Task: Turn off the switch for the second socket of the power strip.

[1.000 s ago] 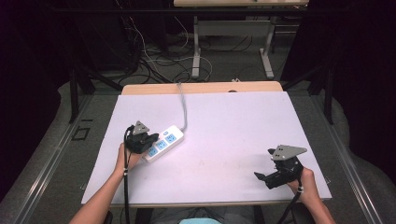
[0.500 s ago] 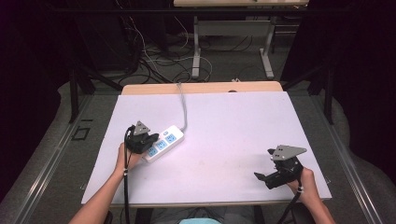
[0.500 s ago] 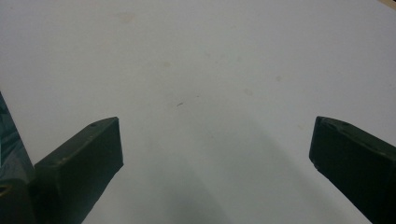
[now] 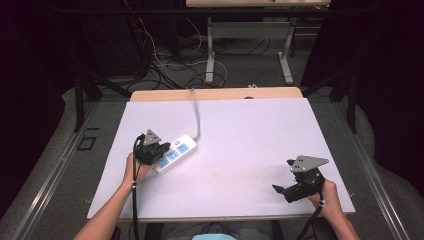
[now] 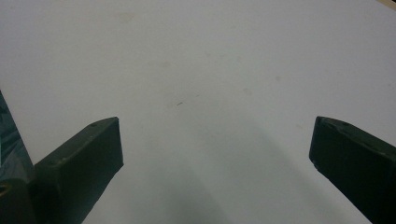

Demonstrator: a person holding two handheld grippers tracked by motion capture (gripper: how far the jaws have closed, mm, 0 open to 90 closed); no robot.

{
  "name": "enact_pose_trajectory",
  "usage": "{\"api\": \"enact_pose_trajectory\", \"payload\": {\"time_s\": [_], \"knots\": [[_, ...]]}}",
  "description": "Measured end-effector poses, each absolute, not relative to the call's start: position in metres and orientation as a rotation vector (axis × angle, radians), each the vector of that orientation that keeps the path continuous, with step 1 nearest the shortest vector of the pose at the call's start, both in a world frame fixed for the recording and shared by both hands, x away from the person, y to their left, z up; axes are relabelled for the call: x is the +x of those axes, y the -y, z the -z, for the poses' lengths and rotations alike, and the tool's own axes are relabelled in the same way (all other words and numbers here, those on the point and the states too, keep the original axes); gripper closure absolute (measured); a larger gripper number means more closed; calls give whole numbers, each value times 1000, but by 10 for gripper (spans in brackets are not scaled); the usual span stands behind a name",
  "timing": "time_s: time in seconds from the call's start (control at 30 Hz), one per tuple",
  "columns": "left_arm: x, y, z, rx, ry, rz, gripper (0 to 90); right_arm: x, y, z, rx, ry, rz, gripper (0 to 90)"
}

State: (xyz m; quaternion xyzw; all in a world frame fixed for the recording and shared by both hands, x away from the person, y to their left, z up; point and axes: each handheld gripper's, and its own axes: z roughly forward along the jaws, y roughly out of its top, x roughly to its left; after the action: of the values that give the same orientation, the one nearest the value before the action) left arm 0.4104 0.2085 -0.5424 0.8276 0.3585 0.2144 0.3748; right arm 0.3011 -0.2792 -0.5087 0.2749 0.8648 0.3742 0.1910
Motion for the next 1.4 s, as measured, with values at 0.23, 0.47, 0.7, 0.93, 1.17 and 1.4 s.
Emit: {"api": "enact_pose_trajectory", "payload": {"time_s": [0.23, 0.47, 0.7, 0.93, 1.17, 1.4], "knots": [[410, -208, 542, 2120, -919, -553, 900, 300, 279, 509, 788, -2426, -1053, 21], [410, -208, 542, 2118, -920, -552, 900, 300, 279, 509, 787, -2430, -1053, 21], [410, -209, 541, 2118, -926, -543, 900, 300, 279, 508, 784, -2437, -1052, 21], [410, -209, 541, 2101, -922, -554, 899, 300, 279, 509, 785, -2423, -1054, 21], [408, -210, 533, 2037, -921, -562, 852, 300, 280, 509, 786, -2427, -1054, 21], [406, -211, 529, 2030, -916, -565, 819, 299, 279, 509, 782, -2429, -1052, 21]]}}
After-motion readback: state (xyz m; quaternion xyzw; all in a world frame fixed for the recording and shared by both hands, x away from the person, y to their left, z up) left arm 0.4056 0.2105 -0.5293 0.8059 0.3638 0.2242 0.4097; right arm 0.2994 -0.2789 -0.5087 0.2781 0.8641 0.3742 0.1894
